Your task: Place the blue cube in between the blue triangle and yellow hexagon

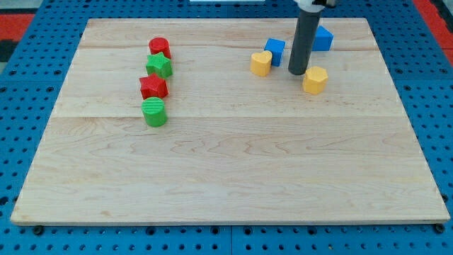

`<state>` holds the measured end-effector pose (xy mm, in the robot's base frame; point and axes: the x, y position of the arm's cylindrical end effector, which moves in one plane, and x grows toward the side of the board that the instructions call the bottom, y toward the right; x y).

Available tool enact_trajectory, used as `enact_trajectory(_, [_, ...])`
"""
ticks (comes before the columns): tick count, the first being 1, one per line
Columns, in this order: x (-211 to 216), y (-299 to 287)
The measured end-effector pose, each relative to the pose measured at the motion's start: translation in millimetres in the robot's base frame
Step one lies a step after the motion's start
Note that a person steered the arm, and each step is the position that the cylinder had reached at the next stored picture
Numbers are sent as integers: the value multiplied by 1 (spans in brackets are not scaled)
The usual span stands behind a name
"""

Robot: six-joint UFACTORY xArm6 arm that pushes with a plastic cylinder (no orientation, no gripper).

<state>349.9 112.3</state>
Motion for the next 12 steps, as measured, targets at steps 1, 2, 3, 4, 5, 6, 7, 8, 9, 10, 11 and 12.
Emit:
enact_trajectory(1, [20,-41])
enact_trajectory(2, [15,-100])
enact_trajectory(3, [-8,-136])
enact_trajectory(4, [-48,-133])
enact_trajectory(5, [-72,-98])
enact_trajectory(6, [-76,-63])
enact_trajectory(7, [-73,-36])
enact_trajectory(8, [-66,-27])
enact_trajectory(9, [-53,-37])
enact_trajectory(10, [-45,-35])
enact_trajectory(11, [-49,-16])
enact_trajectory(12, [-48,-2])
